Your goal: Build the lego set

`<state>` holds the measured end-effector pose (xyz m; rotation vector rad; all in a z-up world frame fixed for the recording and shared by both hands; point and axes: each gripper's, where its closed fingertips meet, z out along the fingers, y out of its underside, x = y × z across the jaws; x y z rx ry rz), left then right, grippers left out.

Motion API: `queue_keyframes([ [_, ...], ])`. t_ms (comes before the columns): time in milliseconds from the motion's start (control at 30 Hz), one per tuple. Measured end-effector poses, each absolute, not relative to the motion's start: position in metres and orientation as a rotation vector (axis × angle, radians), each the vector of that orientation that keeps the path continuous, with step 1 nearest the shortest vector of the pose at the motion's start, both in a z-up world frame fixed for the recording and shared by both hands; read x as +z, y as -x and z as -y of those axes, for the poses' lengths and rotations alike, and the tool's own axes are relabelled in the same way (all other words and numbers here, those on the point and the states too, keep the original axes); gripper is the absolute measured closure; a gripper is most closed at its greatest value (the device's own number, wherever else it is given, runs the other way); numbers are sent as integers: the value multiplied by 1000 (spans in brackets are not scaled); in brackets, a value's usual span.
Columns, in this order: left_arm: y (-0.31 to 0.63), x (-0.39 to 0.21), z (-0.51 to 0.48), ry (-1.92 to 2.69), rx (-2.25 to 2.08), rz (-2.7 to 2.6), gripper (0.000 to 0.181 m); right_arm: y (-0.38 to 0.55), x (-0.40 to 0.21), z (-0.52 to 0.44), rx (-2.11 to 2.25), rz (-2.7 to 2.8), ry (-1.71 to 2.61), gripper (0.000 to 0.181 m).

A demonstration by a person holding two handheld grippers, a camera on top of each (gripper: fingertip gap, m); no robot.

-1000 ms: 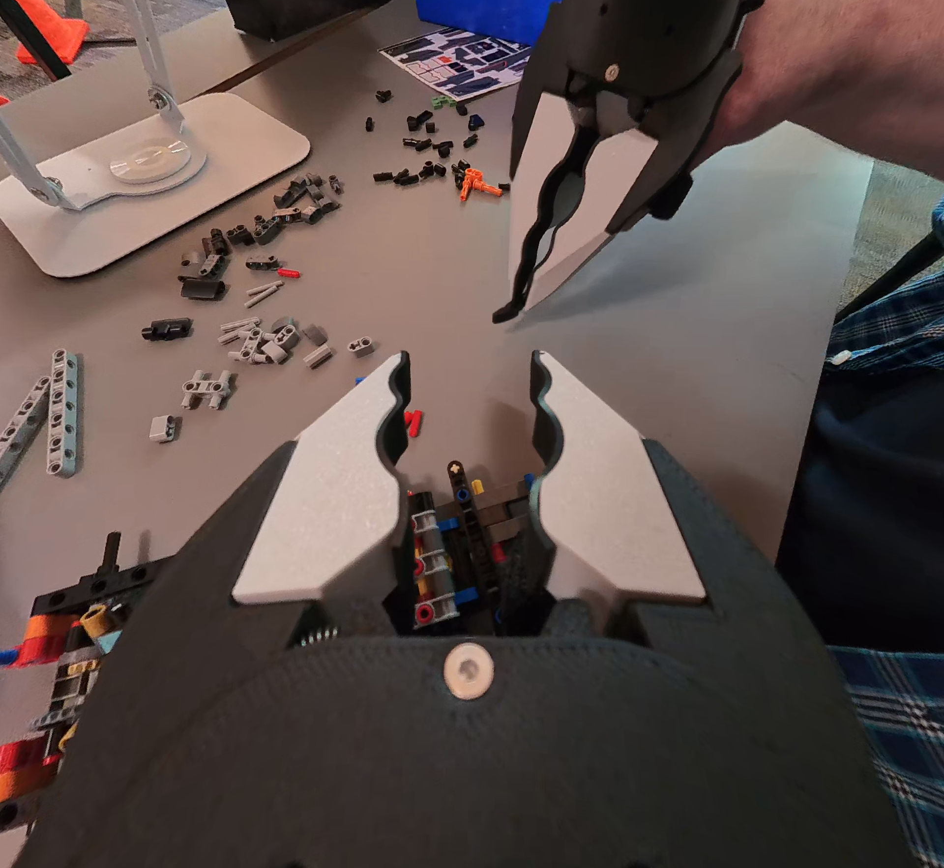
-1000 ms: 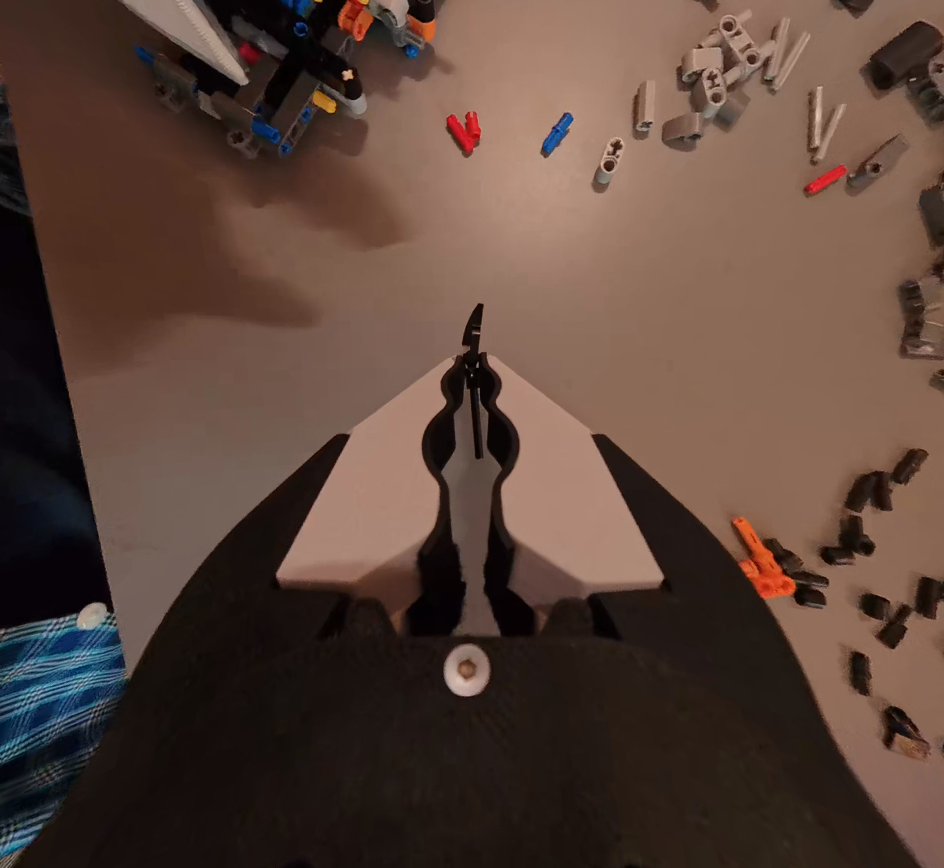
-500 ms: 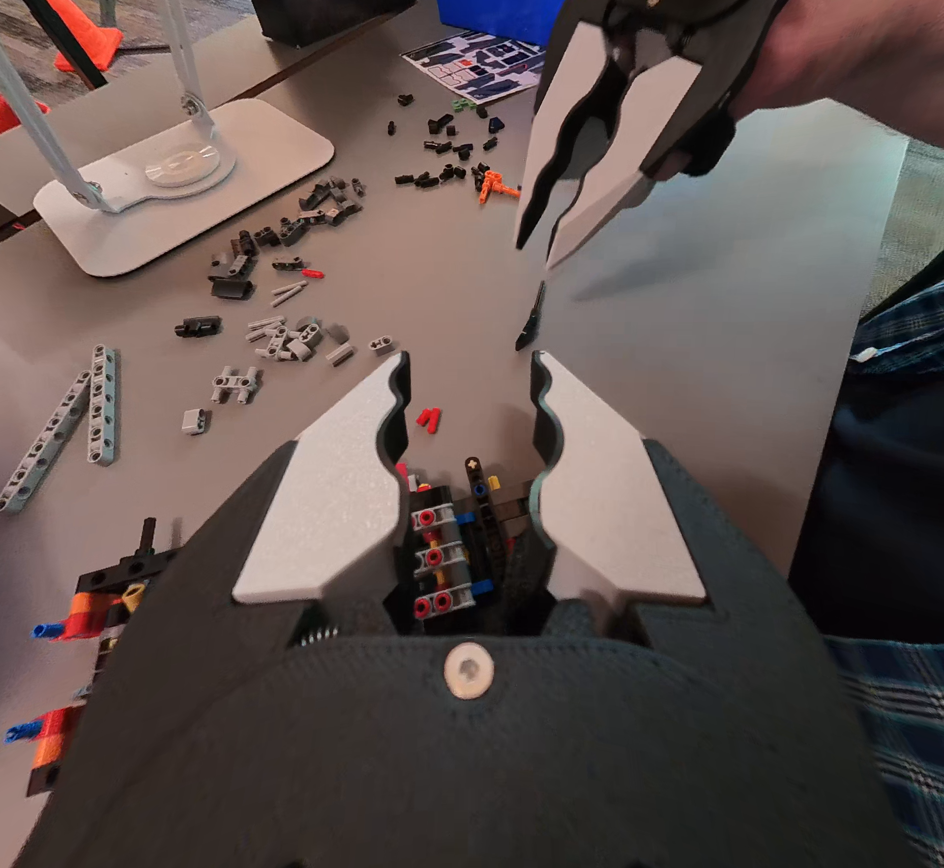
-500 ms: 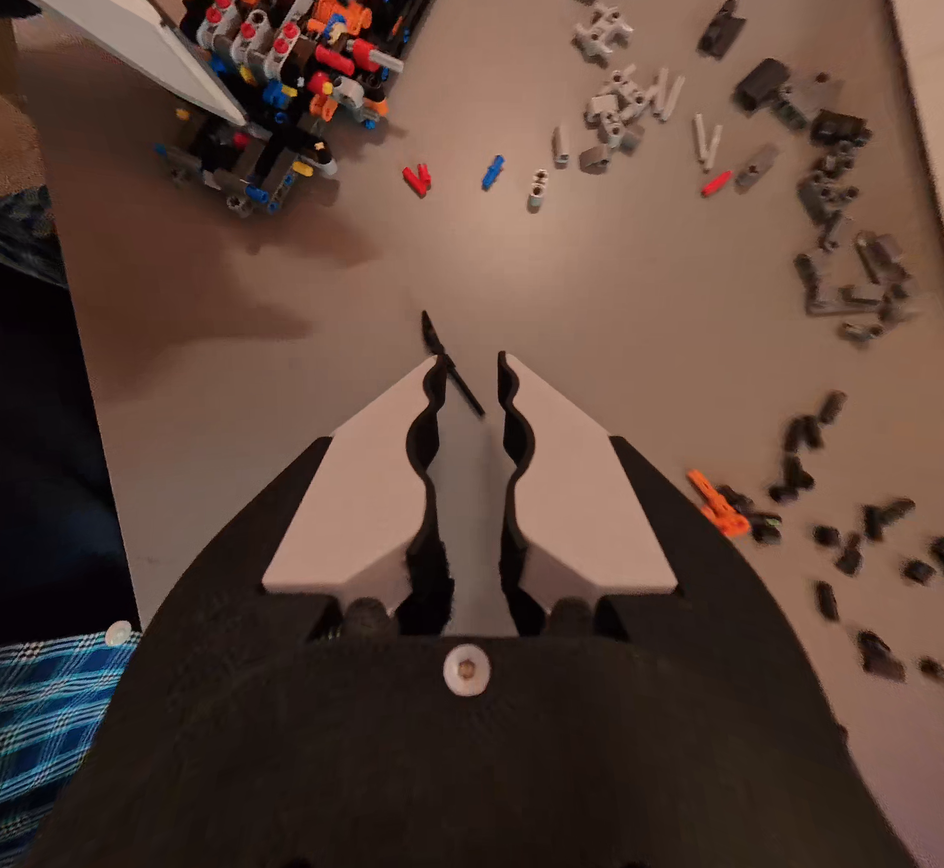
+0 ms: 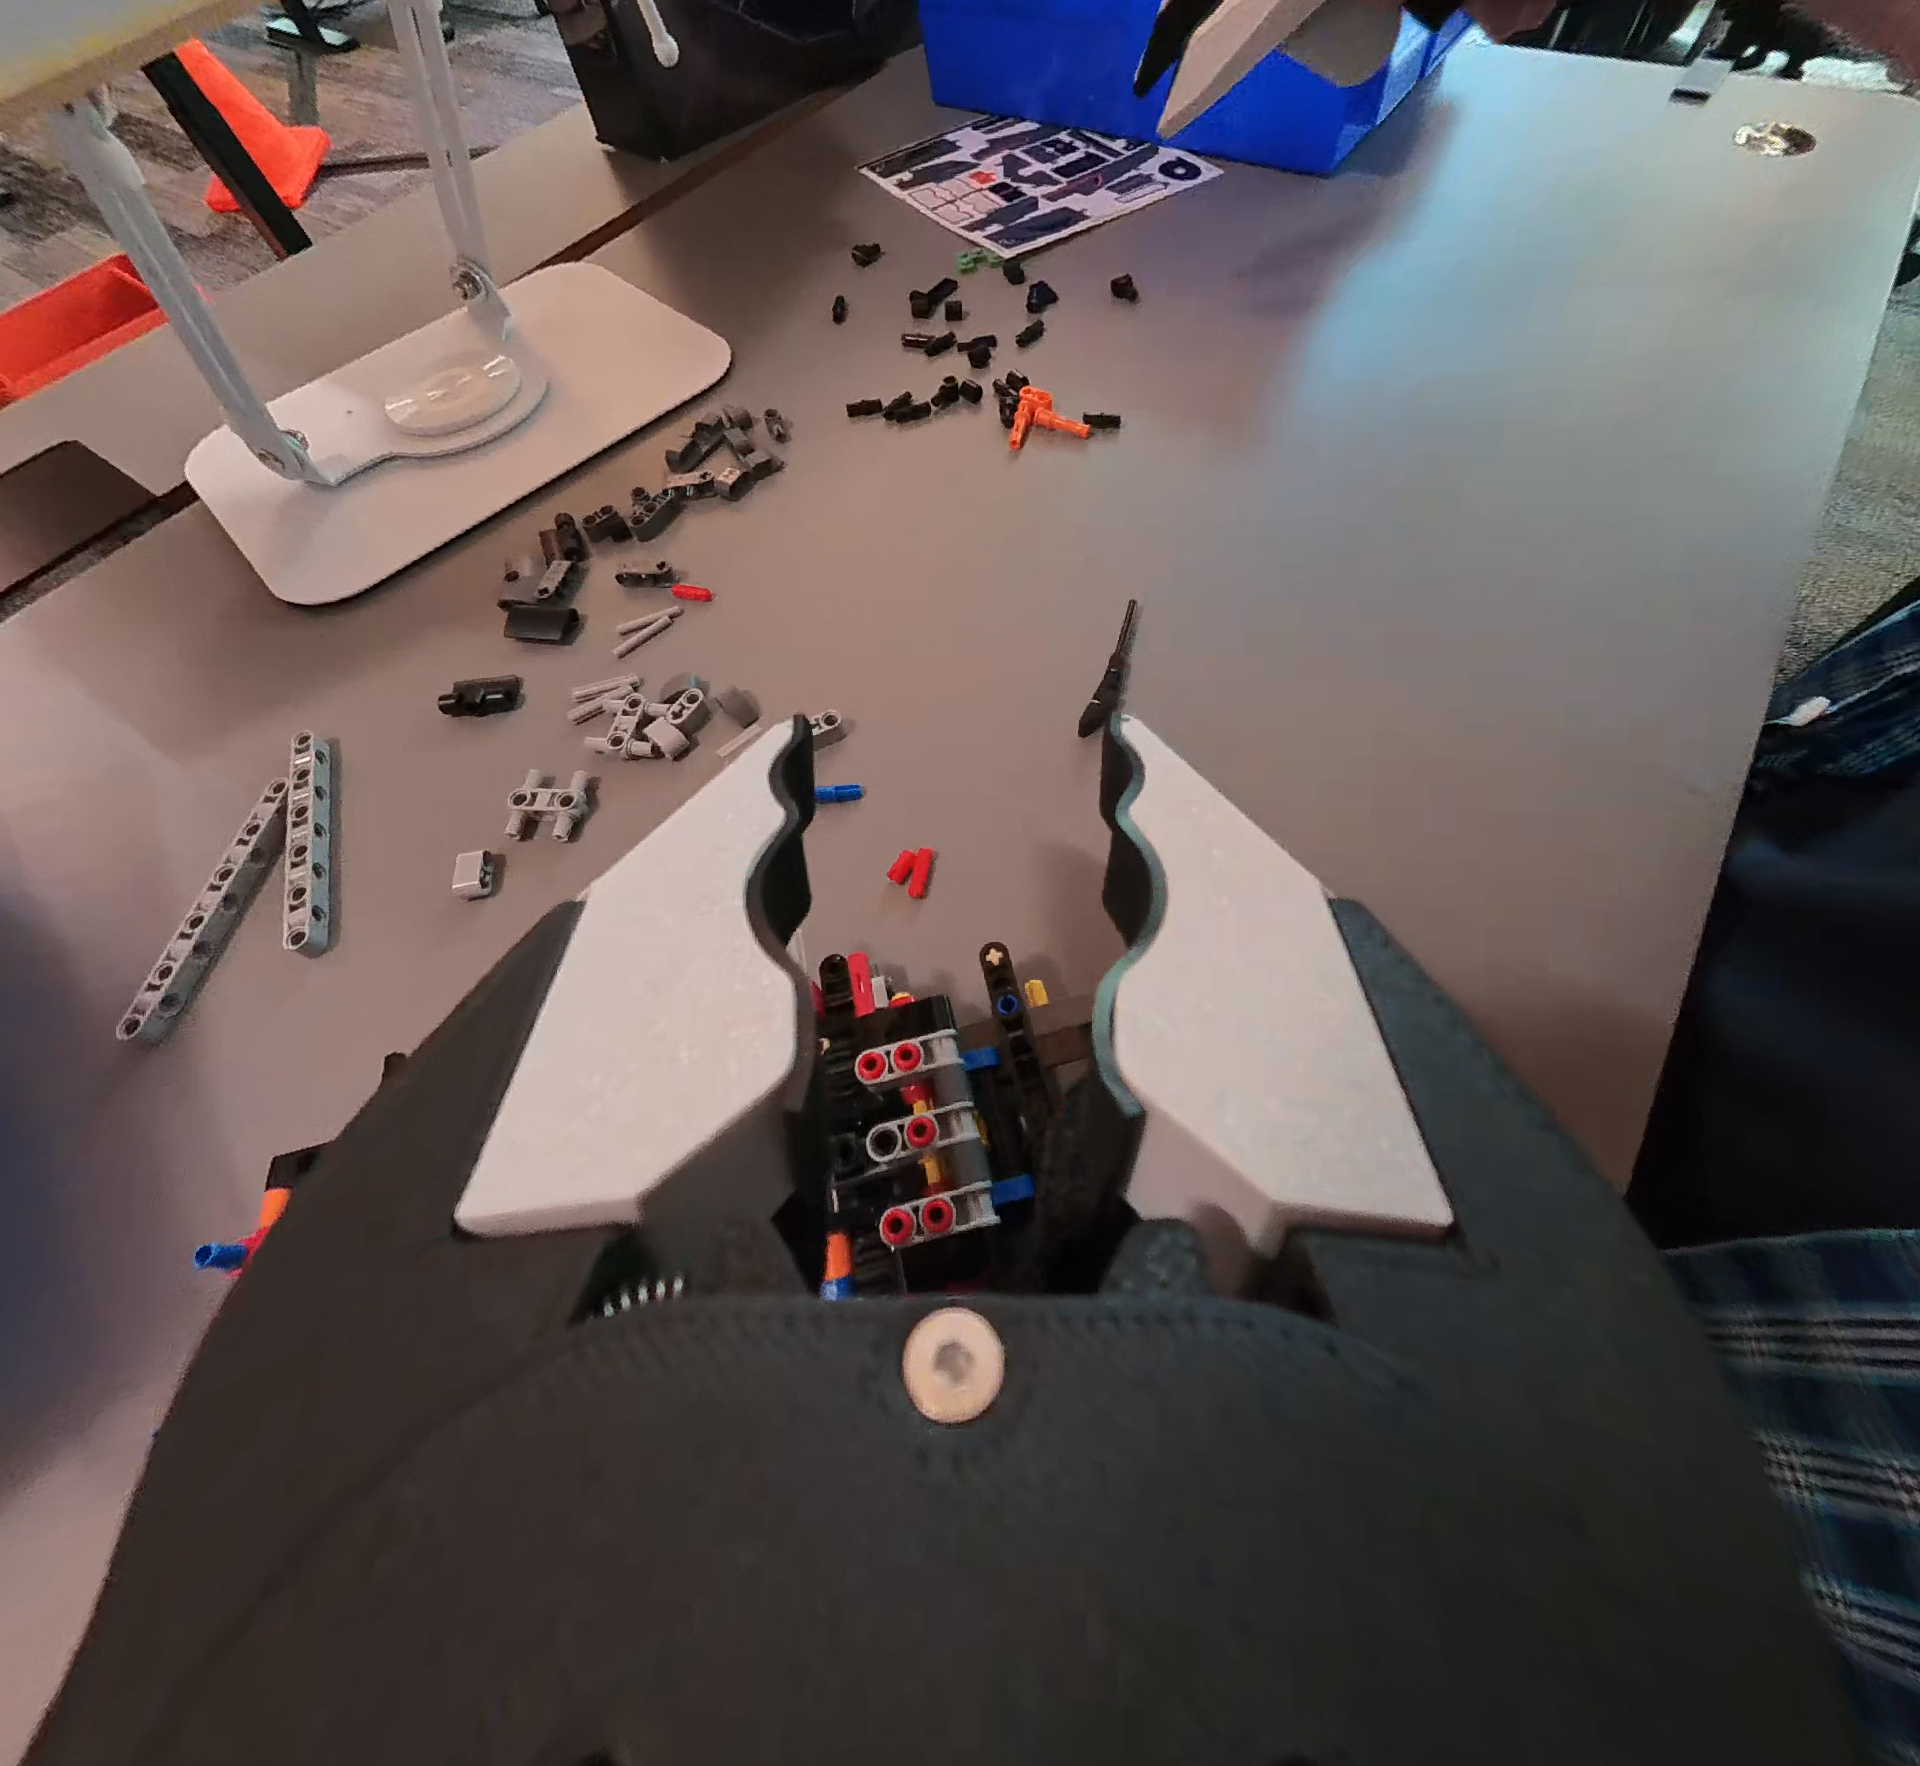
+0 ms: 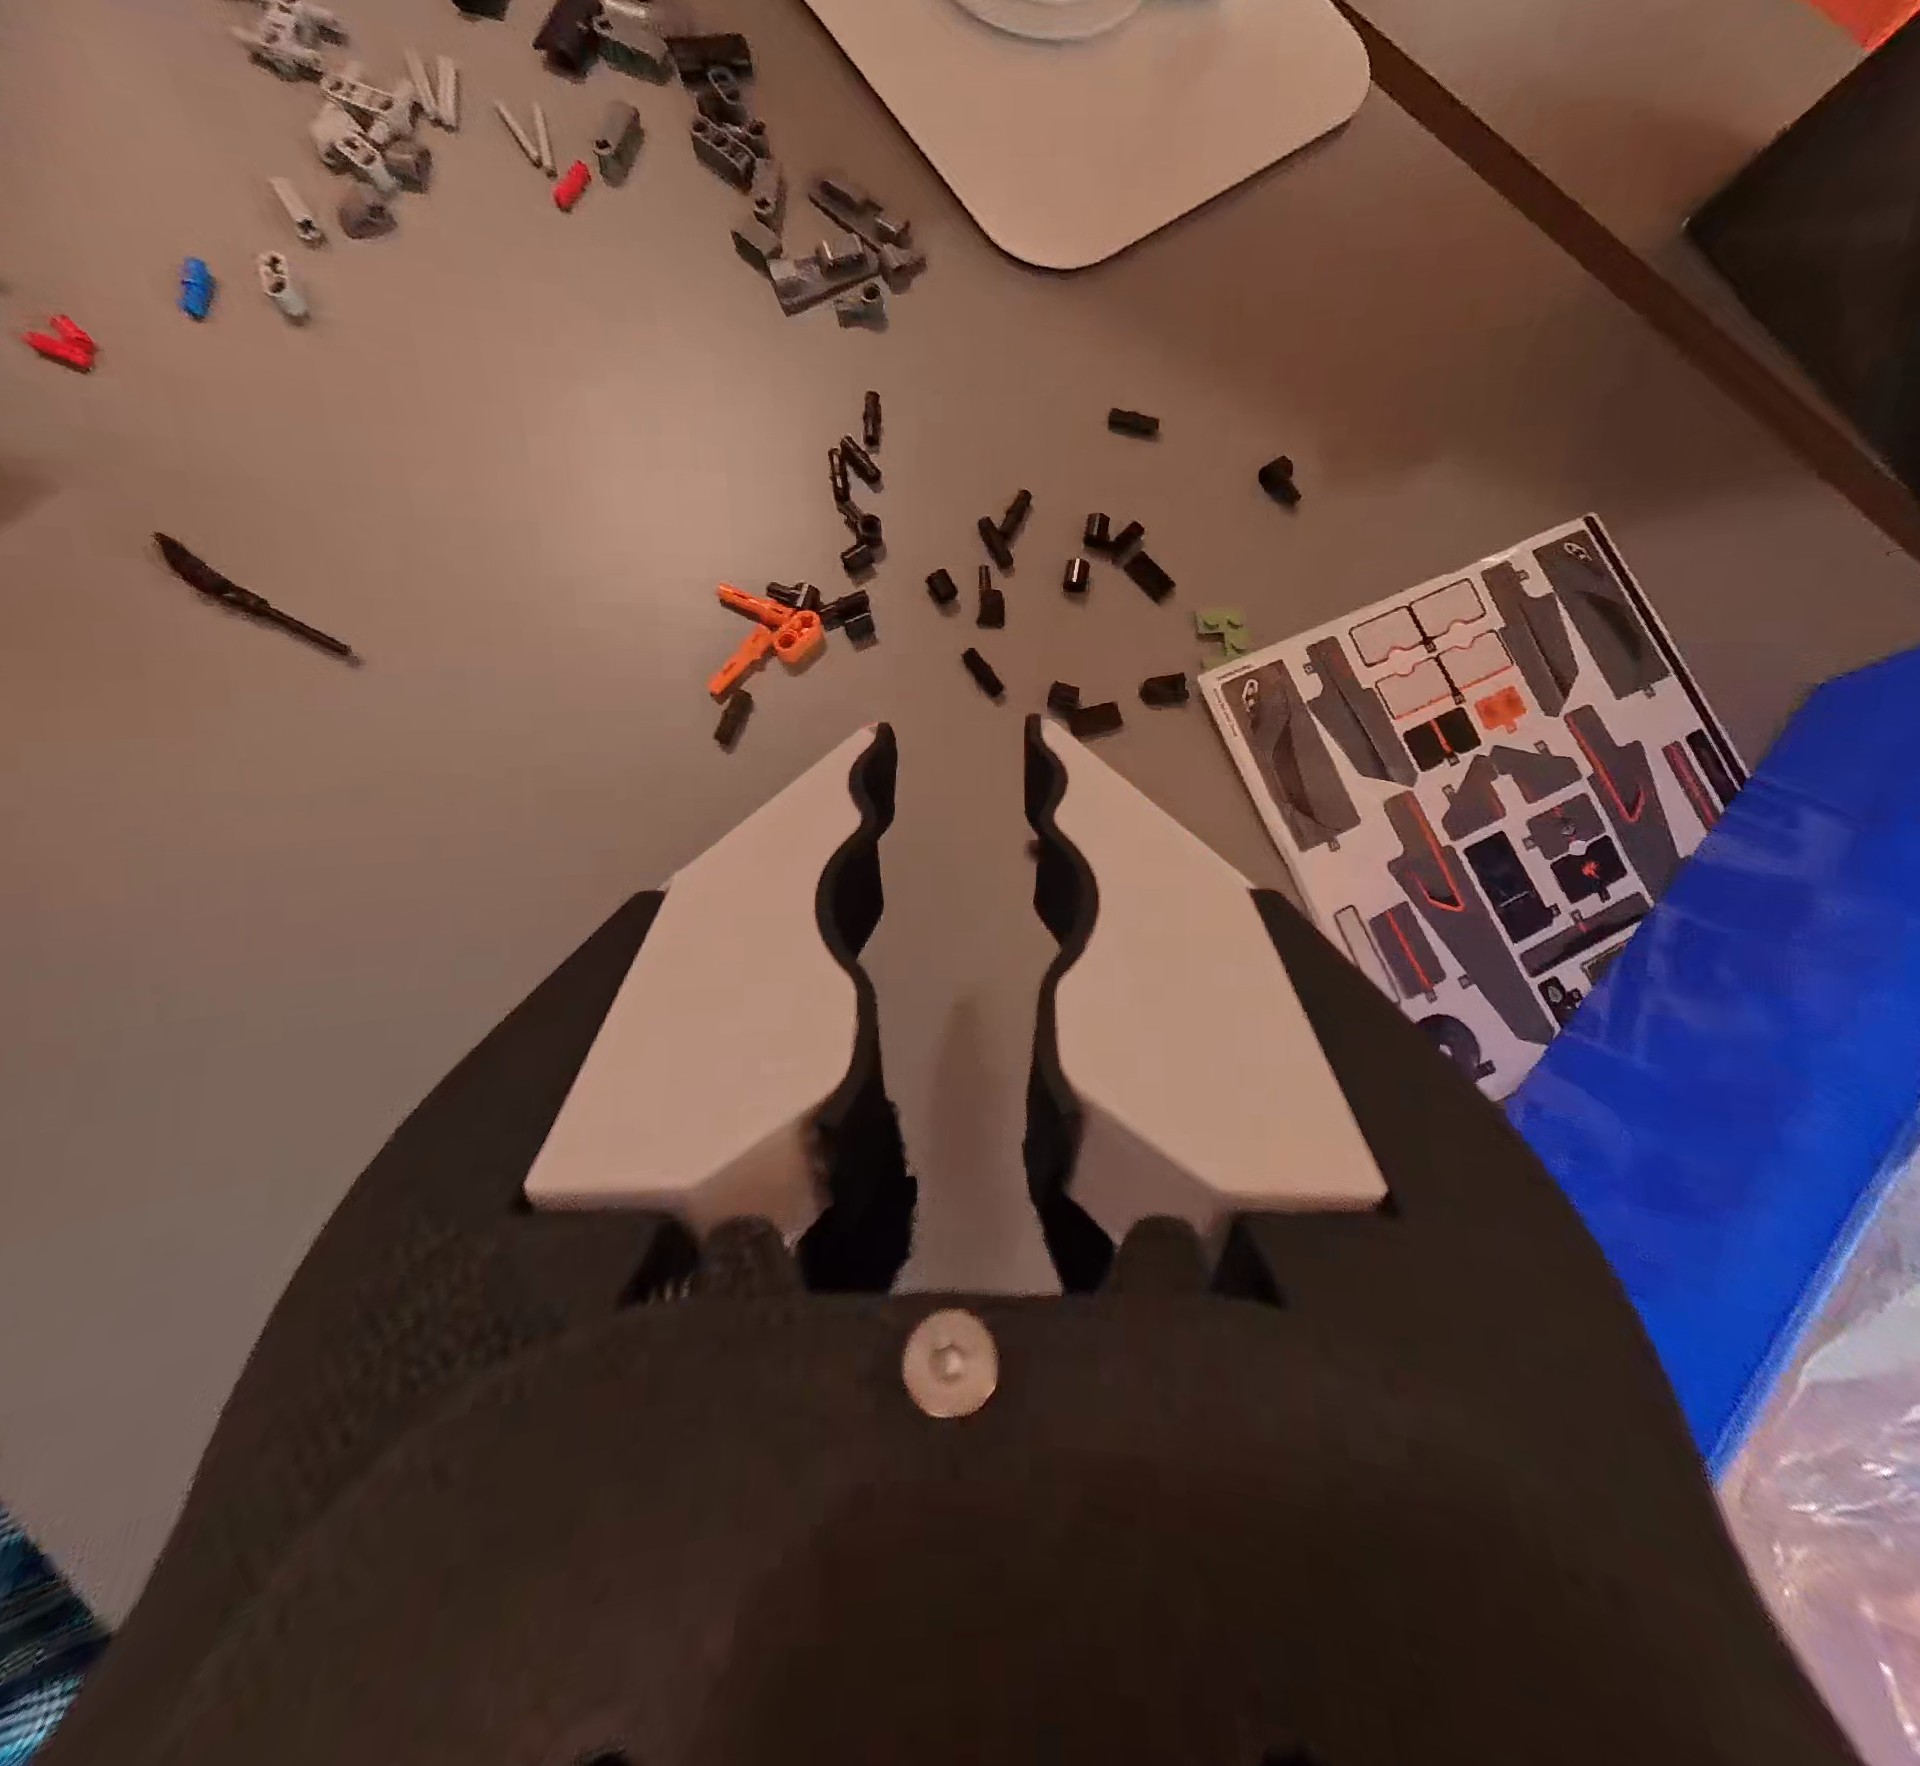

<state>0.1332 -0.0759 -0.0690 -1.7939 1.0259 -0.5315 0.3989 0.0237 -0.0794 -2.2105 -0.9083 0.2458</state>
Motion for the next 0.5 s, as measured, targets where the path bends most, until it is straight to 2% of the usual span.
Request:
queue_keyframes([
  [200, -135, -73, 75, 1824, -515, -1020, 127, -411, -112, -63, 113, 874, 2305, 165],
  [500, -129, -81, 74, 1862, -509, -983, 127, -462, -159, -102, -156, 829, 2441, 158],
])
